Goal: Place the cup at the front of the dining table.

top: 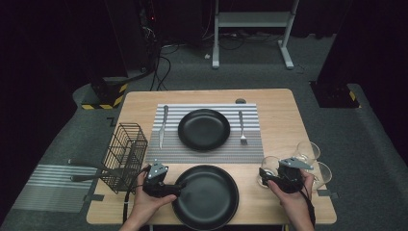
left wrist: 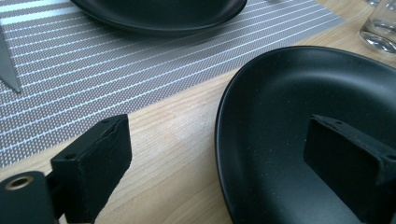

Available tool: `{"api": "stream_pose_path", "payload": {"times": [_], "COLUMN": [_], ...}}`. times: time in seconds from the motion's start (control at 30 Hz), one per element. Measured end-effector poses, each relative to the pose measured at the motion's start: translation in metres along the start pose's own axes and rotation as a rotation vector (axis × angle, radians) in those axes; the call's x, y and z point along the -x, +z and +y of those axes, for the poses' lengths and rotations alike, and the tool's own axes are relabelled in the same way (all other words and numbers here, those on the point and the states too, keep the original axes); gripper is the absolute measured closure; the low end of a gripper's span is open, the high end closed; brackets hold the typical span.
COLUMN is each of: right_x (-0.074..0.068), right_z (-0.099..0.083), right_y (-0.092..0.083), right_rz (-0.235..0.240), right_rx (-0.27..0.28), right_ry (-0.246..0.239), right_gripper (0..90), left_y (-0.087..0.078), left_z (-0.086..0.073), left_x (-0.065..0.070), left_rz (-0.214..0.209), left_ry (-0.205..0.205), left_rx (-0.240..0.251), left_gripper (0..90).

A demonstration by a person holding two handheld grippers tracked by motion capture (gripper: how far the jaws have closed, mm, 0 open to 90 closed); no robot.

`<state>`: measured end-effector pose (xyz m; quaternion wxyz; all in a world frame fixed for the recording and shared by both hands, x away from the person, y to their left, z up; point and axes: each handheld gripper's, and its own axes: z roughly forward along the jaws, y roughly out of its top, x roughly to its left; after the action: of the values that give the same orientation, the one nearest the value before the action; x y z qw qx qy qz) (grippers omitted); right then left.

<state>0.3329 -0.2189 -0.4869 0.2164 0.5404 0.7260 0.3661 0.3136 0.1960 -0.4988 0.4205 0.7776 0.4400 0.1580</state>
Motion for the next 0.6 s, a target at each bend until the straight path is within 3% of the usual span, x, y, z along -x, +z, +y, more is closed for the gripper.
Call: {"api": "stream_pose_path", "payload": {"times": [0.17, 0.27, 0.6], "right_x": [-0.001, -0.002, -0.014], "right_z": [0.006, 0.010, 0.036], "right_y": [-0.009, -0.015, -0.030], "right_rz": [0.015, 0.035, 0.084], "right_rx": [0.014, 0.023, 0.043], "right_ry": [-0.003, 0.004, -0.039], "right_gripper": [19.3, 19.3, 19.4], "left_y": [-0.001, -0.001, 0.003], "left_z": [0.002, 0.004, 0.013], "left_x": [0.001, 0.002, 0.012], "left_rz": [-0.041, -0.045, -0.112], "left_ry": [-0.013, -0.006, 0.019], "left_rx": [0.004, 0.006, 0.000], "left_gripper": [6.6, 5.9, 4.0]}}
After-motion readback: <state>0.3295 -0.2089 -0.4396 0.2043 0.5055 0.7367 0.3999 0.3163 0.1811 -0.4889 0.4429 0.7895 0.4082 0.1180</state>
